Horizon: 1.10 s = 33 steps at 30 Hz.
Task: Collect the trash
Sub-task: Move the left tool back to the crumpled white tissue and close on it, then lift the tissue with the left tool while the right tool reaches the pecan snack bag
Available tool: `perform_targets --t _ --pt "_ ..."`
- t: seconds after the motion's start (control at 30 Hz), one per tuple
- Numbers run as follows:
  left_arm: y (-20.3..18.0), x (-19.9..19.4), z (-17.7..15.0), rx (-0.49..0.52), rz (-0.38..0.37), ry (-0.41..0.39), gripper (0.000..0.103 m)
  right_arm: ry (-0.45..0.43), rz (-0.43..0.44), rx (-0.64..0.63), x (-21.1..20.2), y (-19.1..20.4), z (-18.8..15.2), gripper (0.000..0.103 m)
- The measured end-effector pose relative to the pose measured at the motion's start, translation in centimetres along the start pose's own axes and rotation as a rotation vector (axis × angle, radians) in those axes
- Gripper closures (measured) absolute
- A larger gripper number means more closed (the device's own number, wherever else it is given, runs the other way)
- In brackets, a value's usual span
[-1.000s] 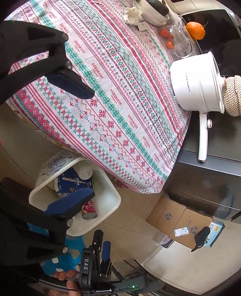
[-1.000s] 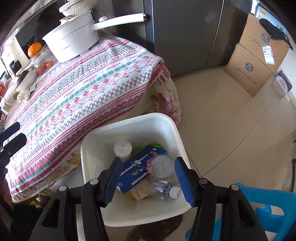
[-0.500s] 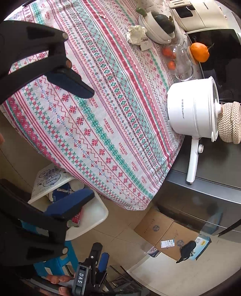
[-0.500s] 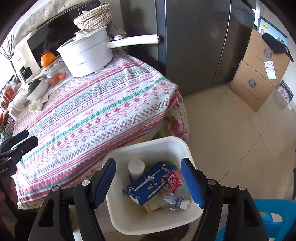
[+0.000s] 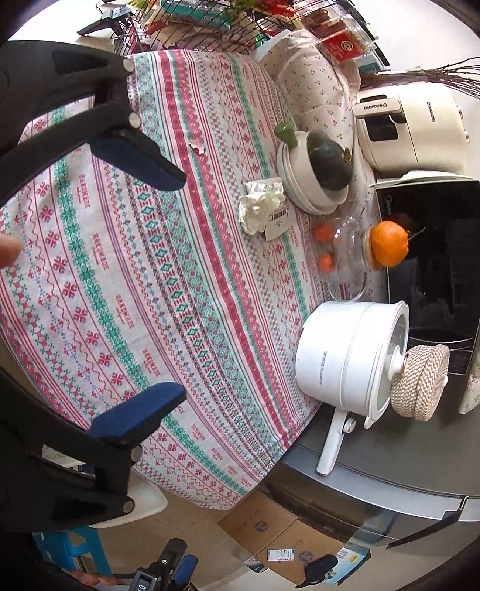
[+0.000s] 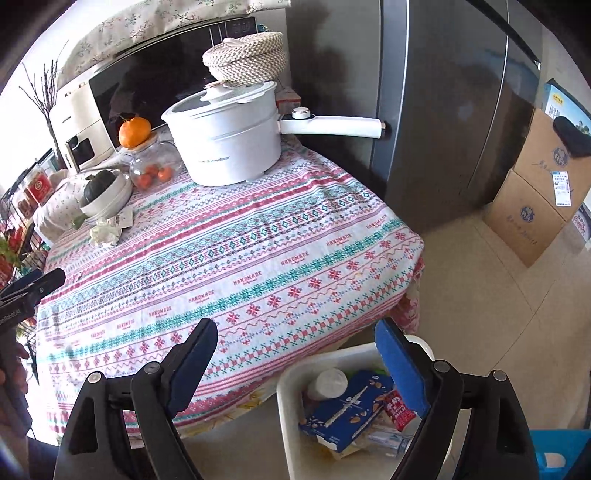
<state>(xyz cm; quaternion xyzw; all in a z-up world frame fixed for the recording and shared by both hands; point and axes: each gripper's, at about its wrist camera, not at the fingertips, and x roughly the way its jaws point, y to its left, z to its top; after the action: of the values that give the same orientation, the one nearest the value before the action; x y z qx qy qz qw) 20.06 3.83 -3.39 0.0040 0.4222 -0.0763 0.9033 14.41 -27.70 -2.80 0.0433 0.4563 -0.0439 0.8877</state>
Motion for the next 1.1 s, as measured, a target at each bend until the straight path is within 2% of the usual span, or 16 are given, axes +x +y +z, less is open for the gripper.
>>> perform_targets --t 0.07,0.2,0.3,0.43,0.53,0.67,0.83,0.87,0.9,0.93,1.0,1.1 --pt "1.4 0.6 0.3 0.004 0.013 0.005 0.0 0.002 0.019 -0.005 0.8 1.4 0.6 0.014" --pt "3.6 2.7 0.9 0.049 0.086 0.008 0.0 0.034 0.044 0.006 3.3 3.5 1.4 0.014" --pt "5.2 5.6 1.6 0.071 0.125 0.055 0.0 0.075 0.065 0.014 5.2 4.8 1.9 0.014" --pt "7.9 9.6 2.8 -0.004 0.145 0.11 0.0 0.072 0.052 -0.008 6.6 6.2 2.8 0.014" --pt "9.4 11.9 3.6 -0.079 0.108 0.121 0.004 0.082 0.053 -0.004 7.4 6.5 3.1 0.014" --pt "10.4 14.1 4.5 -0.169 0.049 0.106 0.021 0.091 0.035 -0.021 8.3 6.7 3.5 0.014" --pt "10.4 16.0 5.1 -0.231 0.022 0.094 0.028 0.11 0.015 -0.045 9.4 6.8 3.4 0.014" --pt "10.2 16.4 5.2 -0.235 0.019 0.097 0.035 0.115 0.017 -0.043 9.6 6.8 3.4 0.014" --pt "10.1 16.7 5.2 -0.235 0.016 0.104 0.05 0.12 0.018 -0.042 9.8 6.8 3.4 0.014" --pt "10.0 17.0 5.3 -0.234 0.015 0.114 0.057 0.122 0.017 -0.045 9.9 6.8 3.3 0.014" --pt "9.9 17.4 5.2 -0.241 0.0 0.126 0.082 0.123 0.01 -0.054 10.1 6.8 3.3 0.014" --pt "10.0 16.7 4.9 -0.236 0.0 0.117 0.088 0.124 0.011 -0.05 10.0 6.6 3.0 0.014"
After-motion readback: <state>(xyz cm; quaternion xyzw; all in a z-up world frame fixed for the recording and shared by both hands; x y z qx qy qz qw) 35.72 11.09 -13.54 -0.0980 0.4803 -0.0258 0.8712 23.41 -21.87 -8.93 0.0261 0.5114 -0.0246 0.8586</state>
